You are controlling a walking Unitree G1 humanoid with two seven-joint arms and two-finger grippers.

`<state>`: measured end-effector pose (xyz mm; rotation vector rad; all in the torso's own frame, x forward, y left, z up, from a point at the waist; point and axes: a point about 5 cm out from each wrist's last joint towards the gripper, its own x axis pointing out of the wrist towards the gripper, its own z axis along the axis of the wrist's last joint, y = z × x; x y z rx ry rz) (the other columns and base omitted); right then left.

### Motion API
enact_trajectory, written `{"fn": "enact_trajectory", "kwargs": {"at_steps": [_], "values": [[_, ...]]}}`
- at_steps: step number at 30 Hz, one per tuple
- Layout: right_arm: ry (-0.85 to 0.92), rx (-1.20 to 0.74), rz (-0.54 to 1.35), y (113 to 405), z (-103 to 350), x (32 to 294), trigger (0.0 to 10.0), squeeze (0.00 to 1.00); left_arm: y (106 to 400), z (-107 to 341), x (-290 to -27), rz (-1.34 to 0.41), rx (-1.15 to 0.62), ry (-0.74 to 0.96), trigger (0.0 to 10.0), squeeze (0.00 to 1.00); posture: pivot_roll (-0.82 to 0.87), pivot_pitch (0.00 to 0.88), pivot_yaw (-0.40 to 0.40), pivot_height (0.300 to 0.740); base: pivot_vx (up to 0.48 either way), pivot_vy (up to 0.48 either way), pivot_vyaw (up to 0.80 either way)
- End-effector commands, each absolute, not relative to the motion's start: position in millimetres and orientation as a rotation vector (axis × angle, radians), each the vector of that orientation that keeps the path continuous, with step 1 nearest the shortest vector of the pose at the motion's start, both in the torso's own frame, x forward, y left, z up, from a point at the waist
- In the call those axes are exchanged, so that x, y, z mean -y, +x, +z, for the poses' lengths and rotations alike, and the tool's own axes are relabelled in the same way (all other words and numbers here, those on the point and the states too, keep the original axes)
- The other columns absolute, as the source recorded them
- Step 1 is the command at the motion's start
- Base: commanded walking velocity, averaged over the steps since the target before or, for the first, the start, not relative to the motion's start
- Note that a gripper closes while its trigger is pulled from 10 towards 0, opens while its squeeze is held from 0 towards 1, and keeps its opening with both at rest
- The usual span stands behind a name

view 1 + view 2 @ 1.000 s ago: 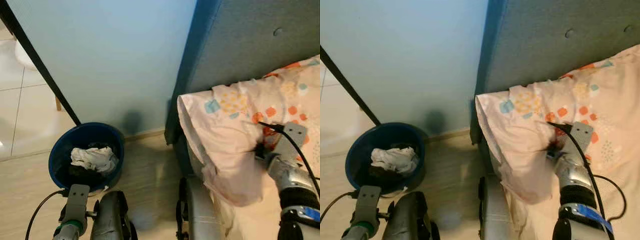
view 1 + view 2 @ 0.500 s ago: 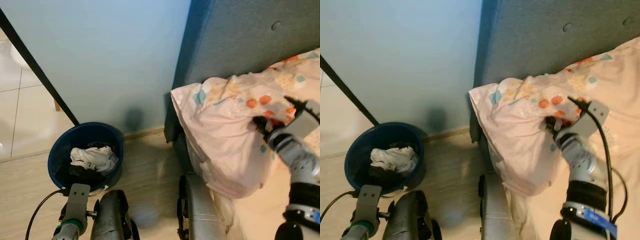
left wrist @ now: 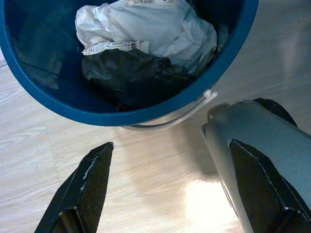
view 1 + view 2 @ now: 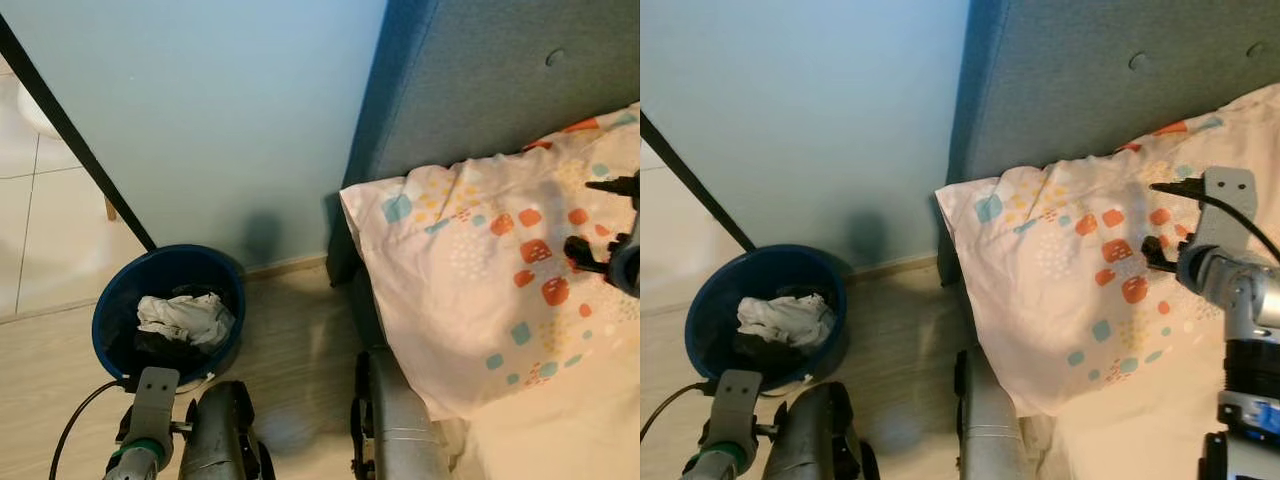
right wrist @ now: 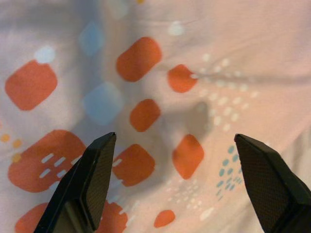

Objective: Clean up the room

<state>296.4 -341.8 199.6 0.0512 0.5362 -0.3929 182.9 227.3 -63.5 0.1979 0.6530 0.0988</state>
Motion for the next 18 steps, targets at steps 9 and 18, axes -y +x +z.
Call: {"fn": "enact_trajectory", "kwargs": {"at_steps": [9, 18], "values": [[0.589, -0.731, -0.408, 245.5, 119.0, 347.2, 10.0, 0.00, 139.7, -93.9, -184.6, -0.060, -0.849, 0.139, 10.0, 0.00, -0.26, 0.216, -0.108, 0.592, 0.000, 0.000, 0.00], [0.836, -0.761, -0.460, 203.9, 59.5, 351.0, 10.0, 0.00, 137.3, -94.5, -189.2, -0.056, -0.862, 0.144, 10.0, 0.00, -0.27, 0.229, -0.084, 0.592, 0.000, 0.000, 0.00]]}}
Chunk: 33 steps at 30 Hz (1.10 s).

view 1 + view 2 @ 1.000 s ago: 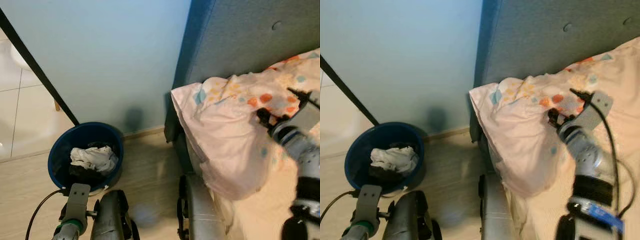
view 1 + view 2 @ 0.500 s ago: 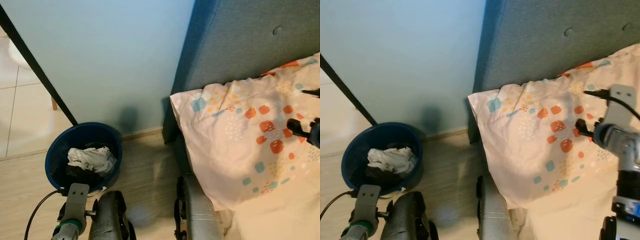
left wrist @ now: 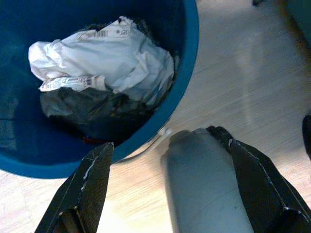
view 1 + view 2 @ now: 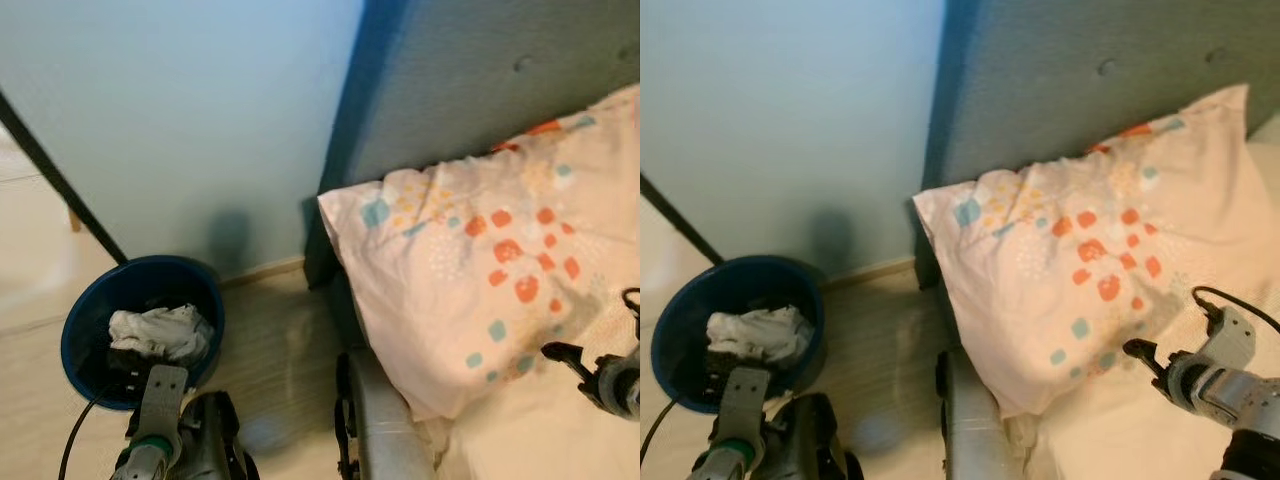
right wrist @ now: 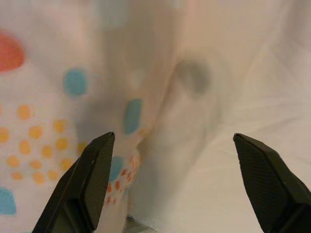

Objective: Clean up the room

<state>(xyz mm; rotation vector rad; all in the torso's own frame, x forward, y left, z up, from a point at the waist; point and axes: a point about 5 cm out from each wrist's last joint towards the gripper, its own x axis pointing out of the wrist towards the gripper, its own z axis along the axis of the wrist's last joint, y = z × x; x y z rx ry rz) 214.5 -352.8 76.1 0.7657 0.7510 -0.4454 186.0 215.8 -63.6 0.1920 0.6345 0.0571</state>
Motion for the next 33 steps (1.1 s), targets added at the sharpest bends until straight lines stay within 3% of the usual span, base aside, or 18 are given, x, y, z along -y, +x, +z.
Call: {"fn": "enact_trajectory", "kwargs": {"at_steps": [1, 5, 9, 21, 33], "values": [[0.932, -0.669, -0.432, 199.3, 46.4, 345.5, 10.0, 0.00, 135.5, -95.1, -189.2, -0.061, -0.867, 0.149, 10.0, 0.00, -0.27, 0.229, -0.082, 0.592, 0.000, 0.000, 0.00], [0.970, -0.572, -0.365, 199.2, 42.2, 338.3, 10.0, 0.00, 134.7, -95.4, -188.8, -0.065, -0.869, 0.152, 10.0, 0.00, -0.26, 0.229, -0.070, 0.592, 0.000, 0.000, 0.00], [1.157, -0.437, -0.341, 187.1, 10.1, 319.4, 10.0, 0.00, 134.9, -94.7, -192.0, -0.064, -0.865, 0.159, 10.0, 0.00, -0.21, 0.228, -0.037, 0.592, 0.000, 0.000, 0.00], [1.212, -0.433, -0.213, 193.6, -12.9, 285.9, 10.0, 0.00, 135.7, -92.1, -203.7, -0.054, -0.854, 0.183, 10.0, 0.00, -0.16, 0.231, 0.012, 0.592, 0.000, 0.000, 0.00], [1.293, -0.221, 0.133, 238.1, 2.4, 243.6, 10.0, 0.00, 148.7, -80.4, -224.7, -0.020, -0.774, 0.210, 10.0, 0.00, -0.07, 0.263, 0.083, 0.592, 0.000, 0.000, 0.00]]}}
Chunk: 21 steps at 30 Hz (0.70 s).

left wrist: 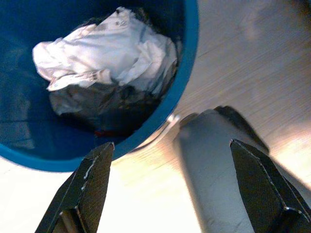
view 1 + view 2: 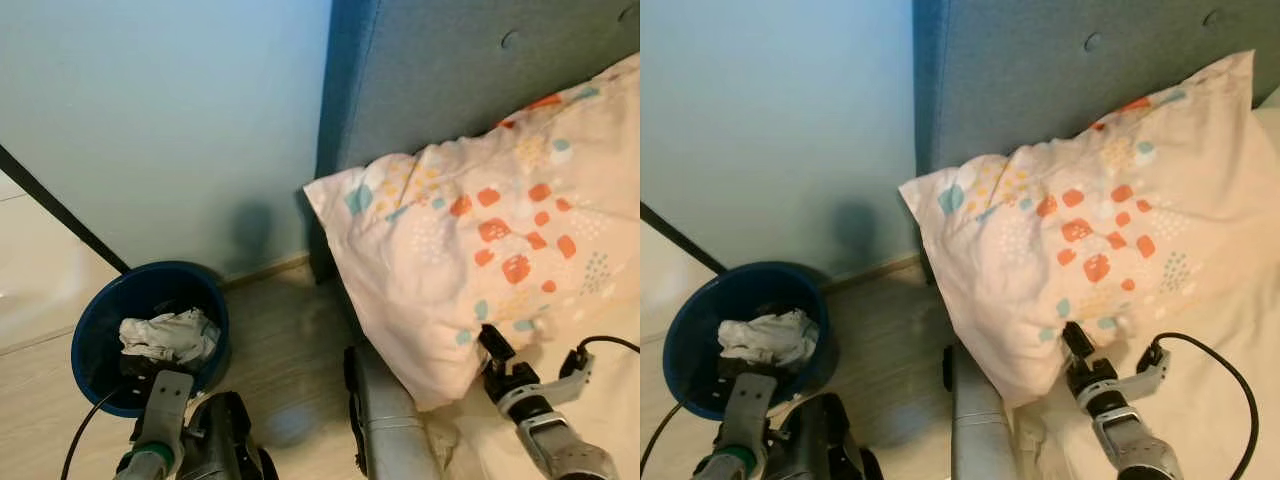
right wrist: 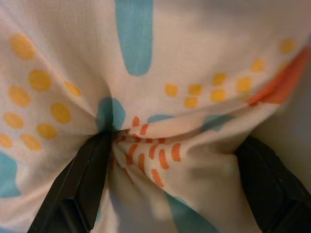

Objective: Clean up the room

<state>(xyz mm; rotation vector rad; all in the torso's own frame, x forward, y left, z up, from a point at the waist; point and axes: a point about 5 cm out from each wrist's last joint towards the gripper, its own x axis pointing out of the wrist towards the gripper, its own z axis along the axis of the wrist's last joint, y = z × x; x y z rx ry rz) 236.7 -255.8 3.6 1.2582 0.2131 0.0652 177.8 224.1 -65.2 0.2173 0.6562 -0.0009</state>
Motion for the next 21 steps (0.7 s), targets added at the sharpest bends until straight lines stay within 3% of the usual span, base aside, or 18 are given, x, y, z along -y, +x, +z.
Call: {"fn": "enact_trajectory", "kwargs": {"at_steps": [1, 8, 9, 14, 21], "values": [[1.297, -0.204, 0.166, 240.5, 5.5, 241.5, 10.0, 0.00, 149.8, -79.5, -226.1, -0.019, -0.768, 0.212, 10.0, 0.00, -0.07, 0.263, 0.083, 0.592, 0.000, 0.000, 0.00], [1.230, -0.146, 0.171, 247.1, 10.7, 247.7, 10.0, 0.00, 151.3, -77.8, -229.2, -0.020, -0.759, 0.223, 10.0, 0.00, -0.06, 0.266, 0.086, 0.592, 0.000, 0.000, 0.00], [1.214, -0.127, 0.154, 247.6, 11.4, 252.2, 0.0, 0.00, 151.3, -77.6, -229.7, -0.020, -0.759, 0.224, 10.0, 0.00, -0.05, 0.267, 0.091, 0.592, 0.000, 0.000, 0.00], [1.163, -0.017, 0.064, 251.6, 24.0, 278.5, 0.0, 0.00, 147.2, -78.9, -231.4, -0.035, -0.773, 0.237, 10.0, 0.00, -0.06, 0.261, 0.099, 0.592, 0.000, 0.000, 0.00], [1.121, 0.063, 0.101, 263.5, 43.5, 285.5, 0.0, 0.00, 145.4, -79.8, -232.5, -0.036, -0.786, 0.240, 10.0, 0.00, -0.07, 0.247, 0.098, 0.592, 0.000, 0.000, 0.00]]}}
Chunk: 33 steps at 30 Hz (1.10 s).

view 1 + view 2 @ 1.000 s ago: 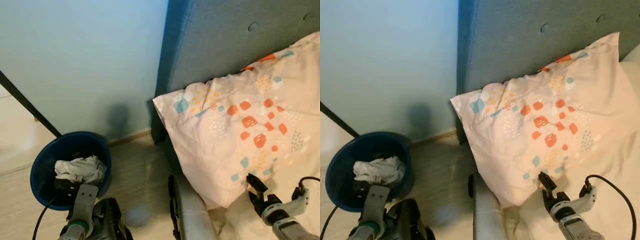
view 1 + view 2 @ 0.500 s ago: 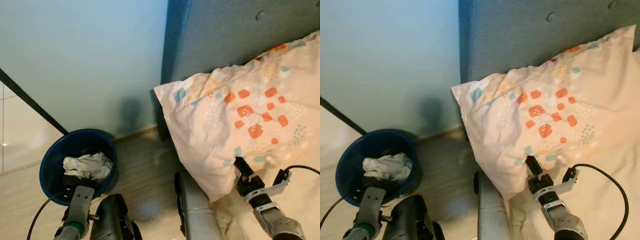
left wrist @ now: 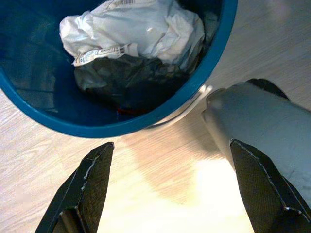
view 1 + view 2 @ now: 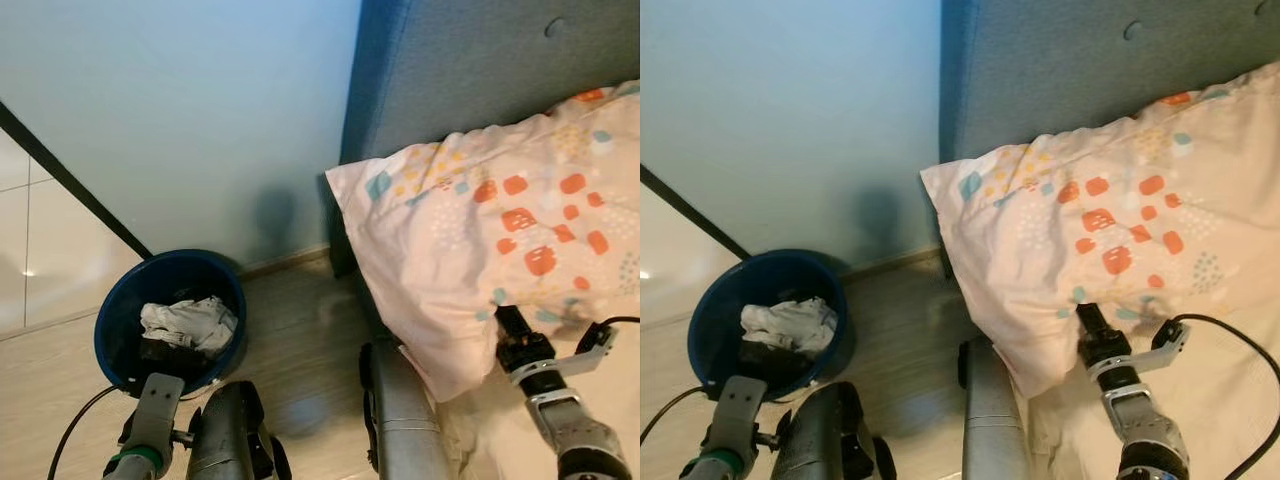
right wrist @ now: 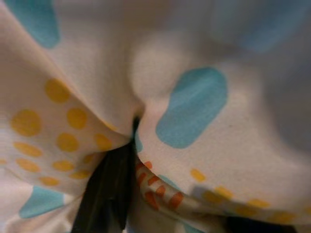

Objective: Clean up the room

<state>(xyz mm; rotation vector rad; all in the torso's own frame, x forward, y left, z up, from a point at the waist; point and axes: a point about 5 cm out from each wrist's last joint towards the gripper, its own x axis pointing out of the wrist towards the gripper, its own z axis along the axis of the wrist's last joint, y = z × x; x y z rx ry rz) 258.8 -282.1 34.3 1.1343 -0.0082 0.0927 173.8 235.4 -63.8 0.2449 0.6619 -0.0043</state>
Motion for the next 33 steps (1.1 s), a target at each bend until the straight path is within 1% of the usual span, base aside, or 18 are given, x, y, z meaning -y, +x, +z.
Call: {"fn": "enact_trajectory", "kwargs": {"at_steps": [1, 2, 5, 11, 12, 15, 16, 17, 18, 19, 21, 22, 24, 25, 27, 31, 32, 33], "values": [[1.114, 0.075, 0.122, 266.6, 47.9, 284.2, 0.0, 0.00, 145.1, -80.0, -232.4, -0.036, -0.788, 0.240, 10.0, 0.00, -0.07, 0.247, 0.098, 0.592, 0.000, 0.000, 0.00], [1.097, 0.088, 0.166, 272.0, 54.8, 280.3, 0.0, 0.00, 145.1, -80.3, -232.1, -0.036, -0.791, 0.239, 10.0, 0.00, -0.07, 0.244, 0.095, 0.592, 0.000, 0.000, 0.00], [1.092, 0.091, 0.177, 273.5, 56.2, 279.2, 0.0, 0.00, 145.1, -80.4, -231.9, -0.036, -0.792, 0.239, 10.0, 0.00, -0.07, 0.244, 0.095, 0.592, 0.000, 0.000, 0.00], [1.019, 0.165, 0.216, 295.6, 87.5, 278.5, 0.0, 0.00, 148.0, -80.8, -227.1, -0.041, -0.791, 0.232, 10.0, 0.00, -0.08, 0.236, 0.091, 0.592, 0.000, 0.000, 0.00], [1.019, 0.165, 0.216, 295.6, 87.5, 278.5, 0.0, 0.00, 148.0, -80.8, -227.1, -0.041, -0.791, 0.232, 10.0, 0.00, -0.08, 0.236, 0.091, 0.592, 0.000, 0.000, 0.00], [0.949, 0.215, 0.217, 308.0, 112.9, 281.1, 0.0, 0.00, 149.1, -80.8, -226.2, -0.043, -0.791, 0.231, 10.0, 0.00, -0.09, 0.233, 0.091, 0.592, 0.000, 0.000, 0.00], [0.949, 0.215, 0.217, 308.0, 112.9, 281.1, 0.0, 0.00, 149.1, -80.8, -226.2, -0.043, -0.791, 0.231, 10.0, 0.00, -0.09, 0.233, 0.091, 0.592, 0.000, 0.000, 0.00], [0.917, 0.245, 0.201, 312.7, 125.3, 284.8, 0.0, 0.00, 149.4, -80.7, -226.1, -0.043, -0.791, 0.230, 10.0, 0.00, -0.09, 0.233, 0.091, 0.592, 0.000, 0.000, 0.00], [0.834, 0.284, 0.164, 319.5, 145.8, 291.9, 0.0, 0.00, 149.8, -80.7, -225.9, -0.043, -0.791, 0.230, 10.0, 0.00, -0.09, 0.228, 0.093, 0.592, 0.000, 0.000, 0.00], [0.834, 0.284, 0.164, 319.5, 145.8, 291.9, 0.0, 0.00, 149.8, -80.7, -225.9, -0.043, -0.791, 0.230, 10.0, 0.00, -0.09, 0.228, 0.093, 0.592, 0.000, 0.000, 0.00], [0.681, 0.388, 0.061, 330.5, 192.6, 310.5, 0.0, 0.00, 152.0, -80.5, -224.2, -0.048, -0.791, 0.230, 10.0, 0.00, -0.11, 0.225, 0.091, 0.592, 0.000, 0.000, 0.00], [0.681, 0.388, 0.061, 330.5, 192.6, 310.5, 0.0, 0.00, 152.0, -80.5, -224.2, -0.048, -0.791, 0.230, 10.0, 0.00, -0.11, 0.225, 0.091, 0.592, 0.000, 0.000, 0.00], [0.536, 0.475, -0.098, 330.6, 231.8, 338.1, 0.0, 0.00, 154.3, -80.2, -221.6, -0.051, -0.785, 0.227, 10.0, 0.00, -0.10, 0.223, 0.087, 0.592, 0.000, 0.000, 0.00], [0.536, 0.475, -0.098, 330.6, 231.8, 338.1, 0.0, 0.00, 154.3, -80.2, -221.6, -0.051, -0.785, 0.227, 10.0, 0.00, -0.10, 0.223, 0.087, 0.592, 0.000, 0.000, 0.00], [0.453, 0.511, -0.234, 323.9, 249.7, 360.6, 0.0, 0.00, 155.2, -80.1, -220.1, -0.051, -0.782, 0.225, 10.0, 0.00, -0.10, 0.224, 0.083, 0.592, 0.000, 0.000, 0.00], [0.363, 0.538, -0.494, 302.0, 264.8, 401.2, 0.0, 0.00, 153.3, -80.9, -218.6, -0.053, -0.781, 0.222, 10.0, 0.00, -0.09, 0.229, 0.082, 0.592, 0.000, 0.000, 0.00], [0.363, 0.538, -0.494, 302.0, 264.8, 401.2, 0.0, 0.00, 153.3, -80.9, -218.6, -0.053, -0.781, 0.222, 10.0, 0.00, -0.09, 0.229, 0.082, 0.592, 0.000, 0.000, 0.00], [0.336, 0.539, -0.534, 297.8, 267.2, 406.7, 0.0, 0.00, 152.3, -81.2, -218.5, -0.054, -0.782, 0.222, 10.0, 0.00, -0.09, 0.229, 0.083, 0.592, 0.000, 0.000, 0.00]]}}
